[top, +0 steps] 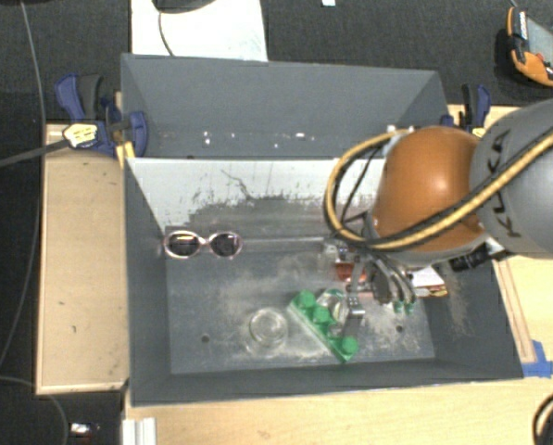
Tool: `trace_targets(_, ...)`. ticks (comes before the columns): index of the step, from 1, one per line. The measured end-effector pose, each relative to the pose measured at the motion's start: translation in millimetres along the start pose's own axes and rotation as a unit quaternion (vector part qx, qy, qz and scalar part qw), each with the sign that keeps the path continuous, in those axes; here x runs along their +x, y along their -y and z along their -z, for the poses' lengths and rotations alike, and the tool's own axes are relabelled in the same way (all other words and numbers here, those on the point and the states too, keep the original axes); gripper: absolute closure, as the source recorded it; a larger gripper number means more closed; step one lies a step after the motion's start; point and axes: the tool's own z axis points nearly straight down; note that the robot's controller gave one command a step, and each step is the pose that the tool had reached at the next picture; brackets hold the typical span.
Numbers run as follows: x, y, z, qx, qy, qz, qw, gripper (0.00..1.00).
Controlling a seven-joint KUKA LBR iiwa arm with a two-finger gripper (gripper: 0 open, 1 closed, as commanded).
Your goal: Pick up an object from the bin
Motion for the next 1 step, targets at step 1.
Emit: trace_targets(1, 0.0, 0.0, 0.0, 0.000, 0.0000, 0.000, 1.0000, 0.00)
